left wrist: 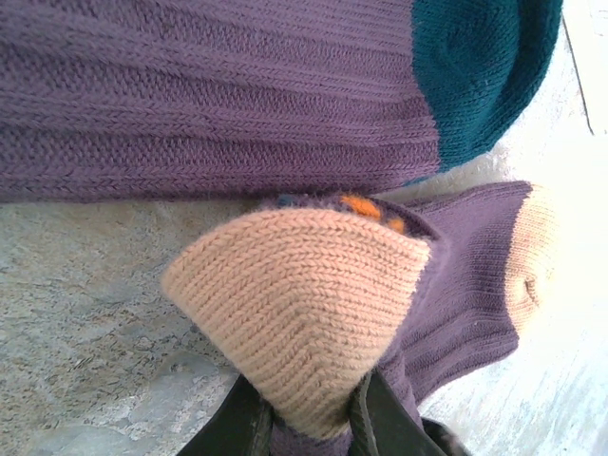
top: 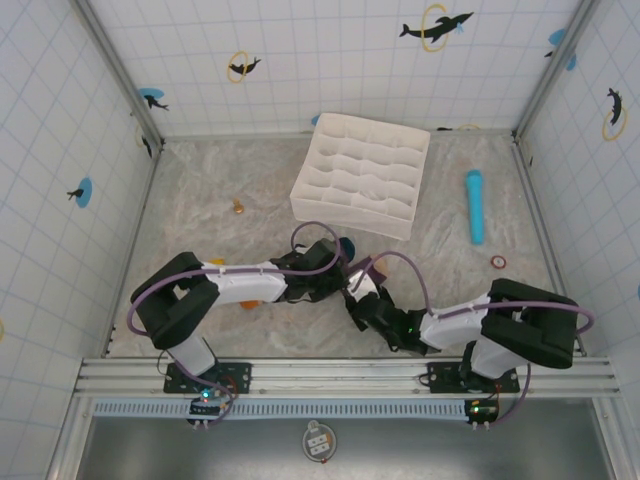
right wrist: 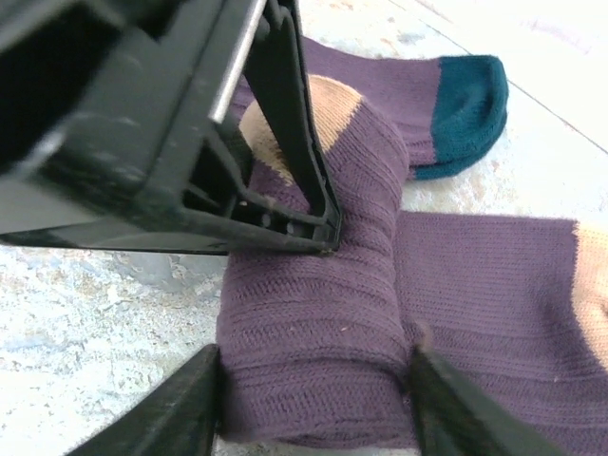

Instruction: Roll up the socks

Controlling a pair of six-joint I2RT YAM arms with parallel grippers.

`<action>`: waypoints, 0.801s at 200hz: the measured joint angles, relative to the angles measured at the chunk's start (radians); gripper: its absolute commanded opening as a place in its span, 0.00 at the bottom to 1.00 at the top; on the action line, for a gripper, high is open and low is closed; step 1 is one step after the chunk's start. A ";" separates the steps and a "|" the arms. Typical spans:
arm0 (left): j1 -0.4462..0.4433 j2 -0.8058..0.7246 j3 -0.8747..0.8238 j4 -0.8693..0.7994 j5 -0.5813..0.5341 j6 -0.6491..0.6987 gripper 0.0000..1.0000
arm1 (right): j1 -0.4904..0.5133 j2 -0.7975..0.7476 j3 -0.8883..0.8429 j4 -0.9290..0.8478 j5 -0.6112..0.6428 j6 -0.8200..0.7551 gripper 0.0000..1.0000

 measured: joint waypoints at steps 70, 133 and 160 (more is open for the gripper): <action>0.008 -0.011 -0.015 0.013 -0.006 -0.007 0.14 | -0.043 0.004 0.000 0.017 -0.076 0.122 0.01; 0.012 -0.032 -0.024 0.008 -0.005 0.002 0.75 | -0.142 -0.019 -0.010 0.013 -0.243 0.344 0.00; 0.012 -0.065 -0.027 0.002 -0.017 0.017 0.85 | -0.183 -0.032 -0.040 0.040 -0.316 0.440 0.00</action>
